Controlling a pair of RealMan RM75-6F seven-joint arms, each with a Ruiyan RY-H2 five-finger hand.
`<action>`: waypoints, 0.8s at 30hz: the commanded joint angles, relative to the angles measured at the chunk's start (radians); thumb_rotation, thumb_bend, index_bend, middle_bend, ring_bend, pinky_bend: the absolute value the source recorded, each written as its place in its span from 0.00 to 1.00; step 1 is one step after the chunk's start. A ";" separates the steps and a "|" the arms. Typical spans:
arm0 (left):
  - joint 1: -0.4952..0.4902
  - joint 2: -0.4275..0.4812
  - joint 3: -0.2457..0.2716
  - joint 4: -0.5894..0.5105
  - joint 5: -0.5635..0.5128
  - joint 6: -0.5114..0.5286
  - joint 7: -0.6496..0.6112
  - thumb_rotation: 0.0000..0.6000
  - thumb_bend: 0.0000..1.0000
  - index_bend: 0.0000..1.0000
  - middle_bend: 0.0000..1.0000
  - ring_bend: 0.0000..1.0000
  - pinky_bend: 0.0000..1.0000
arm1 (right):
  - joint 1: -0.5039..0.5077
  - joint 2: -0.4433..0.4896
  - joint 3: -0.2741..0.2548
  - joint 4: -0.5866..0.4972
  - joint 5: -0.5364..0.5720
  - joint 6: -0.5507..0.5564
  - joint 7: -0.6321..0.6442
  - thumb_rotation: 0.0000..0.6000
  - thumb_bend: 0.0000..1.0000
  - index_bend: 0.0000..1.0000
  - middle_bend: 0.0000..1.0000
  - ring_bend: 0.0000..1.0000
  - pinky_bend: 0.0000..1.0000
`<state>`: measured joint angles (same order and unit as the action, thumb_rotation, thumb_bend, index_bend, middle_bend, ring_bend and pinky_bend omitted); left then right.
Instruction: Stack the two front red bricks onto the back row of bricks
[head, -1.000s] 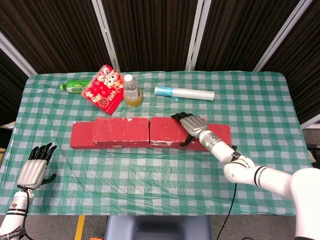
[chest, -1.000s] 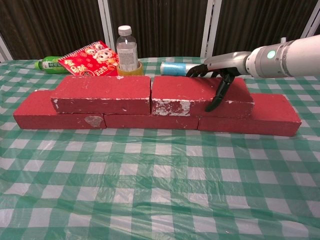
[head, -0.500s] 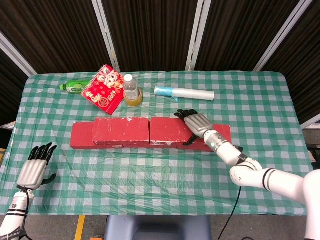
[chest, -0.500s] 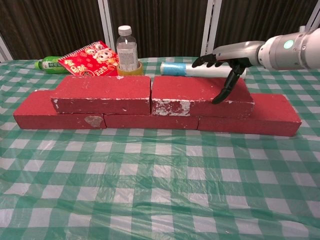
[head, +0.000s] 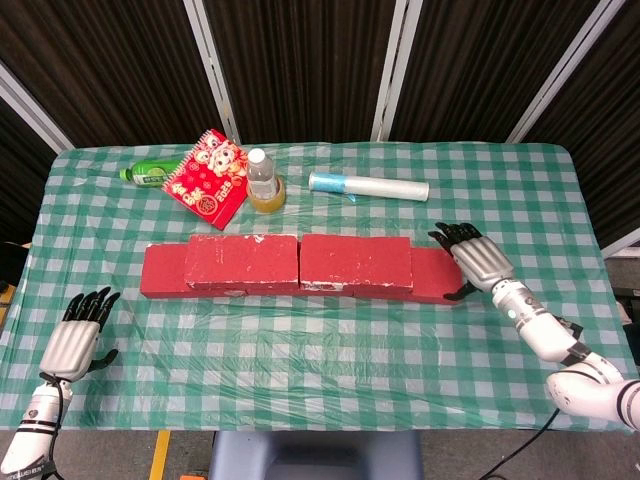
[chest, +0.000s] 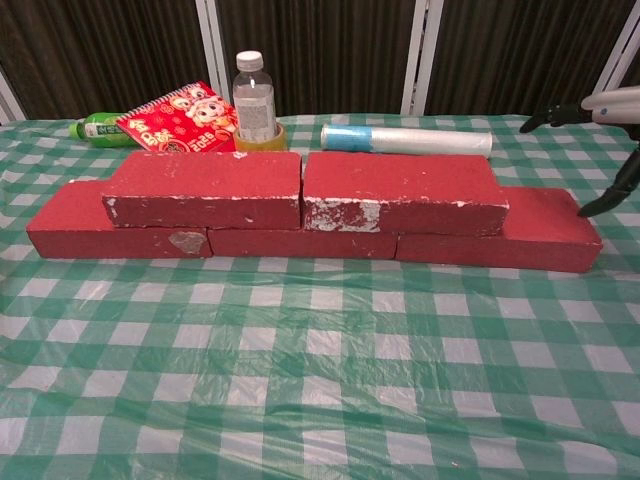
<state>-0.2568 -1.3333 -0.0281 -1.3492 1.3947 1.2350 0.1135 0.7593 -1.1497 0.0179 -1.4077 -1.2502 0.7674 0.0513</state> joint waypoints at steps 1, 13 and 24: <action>-0.001 -0.002 0.001 0.000 0.001 -0.002 0.001 1.00 0.25 0.00 0.00 0.00 0.04 | -0.011 -0.018 -0.012 0.025 -0.023 -0.015 0.014 1.00 0.06 0.22 0.00 0.00 0.02; 0.001 0.008 0.001 -0.010 -0.003 -0.002 0.000 1.00 0.26 0.00 0.00 0.00 0.04 | 0.017 -0.075 0.017 0.033 -0.016 -0.090 0.010 1.00 0.06 0.29 0.00 0.00 0.02; 0.003 0.014 -0.001 -0.013 -0.002 0.002 -0.009 1.00 0.26 0.00 0.00 0.00 0.04 | 0.029 -0.098 0.039 0.022 0.009 -0.116 -0.009 1.00 0.06 0.29 0.00 0.00 0.02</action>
<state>-0.2542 -1.3189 -0.0287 -1.3622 1.3930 1.2366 0.1039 0.7883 -1.2472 0.0562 -1.3856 -1.2412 0.6511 0.0428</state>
